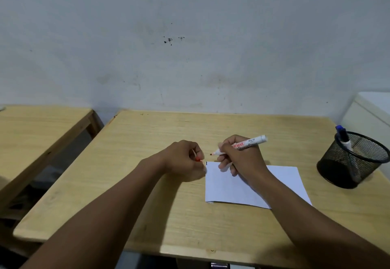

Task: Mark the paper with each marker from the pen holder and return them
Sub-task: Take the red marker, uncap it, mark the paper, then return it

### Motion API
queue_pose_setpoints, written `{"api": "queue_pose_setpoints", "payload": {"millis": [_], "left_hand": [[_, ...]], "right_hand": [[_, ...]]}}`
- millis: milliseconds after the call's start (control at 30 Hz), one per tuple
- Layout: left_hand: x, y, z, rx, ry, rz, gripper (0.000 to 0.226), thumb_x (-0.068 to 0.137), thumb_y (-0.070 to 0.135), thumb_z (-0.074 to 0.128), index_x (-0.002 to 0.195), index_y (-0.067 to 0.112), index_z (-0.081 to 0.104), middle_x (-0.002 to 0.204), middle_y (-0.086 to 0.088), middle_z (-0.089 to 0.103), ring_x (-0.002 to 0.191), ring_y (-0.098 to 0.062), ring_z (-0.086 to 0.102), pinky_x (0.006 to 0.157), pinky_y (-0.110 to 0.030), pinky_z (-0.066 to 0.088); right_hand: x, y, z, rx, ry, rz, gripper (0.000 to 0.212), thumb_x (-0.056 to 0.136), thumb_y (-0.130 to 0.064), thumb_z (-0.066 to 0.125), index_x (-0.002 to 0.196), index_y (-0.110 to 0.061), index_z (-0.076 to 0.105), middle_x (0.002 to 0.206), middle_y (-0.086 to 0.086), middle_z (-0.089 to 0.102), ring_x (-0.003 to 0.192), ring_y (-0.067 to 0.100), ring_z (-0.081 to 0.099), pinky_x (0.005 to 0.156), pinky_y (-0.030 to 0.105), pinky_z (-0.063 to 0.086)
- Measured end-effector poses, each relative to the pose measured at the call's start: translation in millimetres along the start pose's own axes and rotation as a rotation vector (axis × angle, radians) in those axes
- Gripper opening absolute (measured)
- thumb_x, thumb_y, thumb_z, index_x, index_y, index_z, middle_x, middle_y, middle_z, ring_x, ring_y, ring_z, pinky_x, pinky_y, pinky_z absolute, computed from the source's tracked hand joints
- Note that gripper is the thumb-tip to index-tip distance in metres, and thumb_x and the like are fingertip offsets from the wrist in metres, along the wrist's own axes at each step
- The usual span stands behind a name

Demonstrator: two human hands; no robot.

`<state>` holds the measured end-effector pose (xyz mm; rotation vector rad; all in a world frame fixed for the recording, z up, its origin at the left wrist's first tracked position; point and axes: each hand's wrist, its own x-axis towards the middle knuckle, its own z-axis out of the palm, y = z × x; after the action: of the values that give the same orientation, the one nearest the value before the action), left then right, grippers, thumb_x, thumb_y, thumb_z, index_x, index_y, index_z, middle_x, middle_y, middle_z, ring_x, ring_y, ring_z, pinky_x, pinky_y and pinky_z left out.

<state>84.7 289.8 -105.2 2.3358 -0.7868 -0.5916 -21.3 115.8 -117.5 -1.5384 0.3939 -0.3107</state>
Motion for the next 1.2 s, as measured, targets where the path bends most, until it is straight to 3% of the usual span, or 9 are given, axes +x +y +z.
{"api": "queue_pose_setpoints", "payload": {"millis": [100, 267, 433, 600, 700, 800, 900, 1067, 1200], "left_hand": [[0.1, 0.8, 2.9, 0.016, -0.03, -0.01, 0.055, 0.059, 0.052, 0.09, 0.1, 0.025, 0.065, 0.085, 0.01, 0.067, 0.075, -0.01, 0.062, 0.071, -0.027, 0.052], [2.5, 3.4, 7.9, 0.069, -0.037, -0.005, 0.061, 0.057, 0.051, 0.094, 0.101, 0.027, 0.059, 0.088, 0.01, 0.066, 0.077, -0.01, 0.061, 0.073, -0.027, 0.053], [2.2, 5.3, 8.1, 0.077, -0.045, -0.008, 0.06, 0.059, 0.05, 0.093, 0.103, 0.026, 0.059, 0.09, 0.008, 0.066, 0.081, -0.012, 0.062, 0.074, -0.029, 0.053], [2.8, 4.2, 8.7, 0.073, -0.033, -0.008, 0.06, 0.057, 0.05, 0.094, 0.101, 0.027, 0.059, 0.088, 0.008, 0.066, 0.08, -0.013, 0.062, 0.072, -0.027, 0.053], [5.2, 1.0, 5.2, 0.046, -0.025, -0.012, 0.048, 0.061, 0.045, 0.093, 0.095, 0.026, 0.064, 0.083, 0.01, 0.067, 0.077, -0.012, 0.063, 0.069, -0.026, 0.05], [7.2, -5.2, -5.7, -0.047, -0.049, 0.035, 0.012, 0.078, 0.023, 0.086, 0.083, 0.023, 0.075, 0.078, 0.008, 0.074, 0.078, -0.011, 0.067, 0.073, -0.025, 0.053], [6.9, -0.2, -18.8, -0.216, 0.03, 0.078, 0.002, 0.086, 0.013, 0.078, 0.085, 0.014, 0.079, 0.08, 0.0, 0.078, 0.069, -0.009, 0.069, 0.067, -0.022, 0.054], [22.0, 49.2, -35.7, -0.736, 0.222, 0.121, 0.027, 0.087, 0.035, 0.077, 0.089, 0.008, 0.079, 0.073, 0.002, 0.07, 0.062, -0.016, 0.063, 0.062, -0.026, 0.044], [38.4, 99.9, -30.7, -0.942, 0.173, 0.129, 0.031, 0.087, 0.041, 0.076, 0.091, 0.011, 0.076, 0.067, 0.002, 0.063, 0.058, -0.015, 0.056, 0.062, -0.025, 0.04]], "right_hand": [[0.3, 9.6, 2.3, -0.054, 0.015, 0.004, 0.015, 0.086, -0.018, 0.073, 0.08, -0.006, 0.067, 0.066, 0.014, 0.075, 0.055, 0.029, 0.068, 0.045, 0.027, 0.04], [-1.5, 13.2, 4.5, -0.082, 0.008, -0.008, 0.02, 0.085, -0.01, 0.075, 0.084, 0.007, 0.066, 0.071, 0.025, 0.075, 0.05, 0.024, 0.065, 0.044, 0.024, 0.047], [0.8, 20.5, 5.0, -0.123, -0.025, -0.045, 0.019, 0.08, -0.013, 0.081, 0.076, 0.001, 0.068, 0.07, 0.022, 0.074, 0.057, 0.029, 0.067, 0.063, 0.046, 0.059], [0.0, 19.1, 5.4, -0.166, -0.049, -0.048, 0.018, 0.078, -0.011, 0.079, 0.075, 0.001, 0.067, 0.063, 0.016, 0.07, 0.055, 0.025, 0.065, 0.06, 0.04, 0.058], [-0.8, 12.9, 5.1, -0.093, -0.035, -0.016, 0.017, 0.082, -0.007, 0.077, 0.077, 0.005, 0.065, 0.064, 0.025, 0.067, 0.052, 0.023, 0.064, 0.05, 0.032, 0.052], [1.6, 1.9, 0.6, 0.029, 0.054, 0.041, 0.013, 0.086, -0.013, 0.074, 0.078, -0.009, 0.065, 0.062, 0.016, 0.069, 0.043, 0.019, 0.055, 0.041, 0.024, 0.034], [3.7, -24.2, -10.9, 0.111, 0.111, 0.037, 0.013, 0.088, -0.016, 0.073, 0.08, -0.011, 0.065, 0.058, 0.009, 0.063, 0.036, 0.012, 0.045, 0.036, 0.019, 0.028], [9.6, -96.4, -46.9, 0.158, -0.041, 0.001, 0.015, 0.092, -0.02, 0.069, 0.081, -0.01, 0.068, 0.064, 0.007, 0.066, 0.046, 0.011, 0.055, 0.046, 0.022, 0.037], [9.2, -130.7, -78.5, 0.235, -0.033, -0.01, 0.011, 0.086, -0.013, 0.062, 0.081, -0.009, 0.071, 0.071, 0.012, 0.07, 0.054, 0.017, 0.061, 0.058, 0.028, 0.039]]}}
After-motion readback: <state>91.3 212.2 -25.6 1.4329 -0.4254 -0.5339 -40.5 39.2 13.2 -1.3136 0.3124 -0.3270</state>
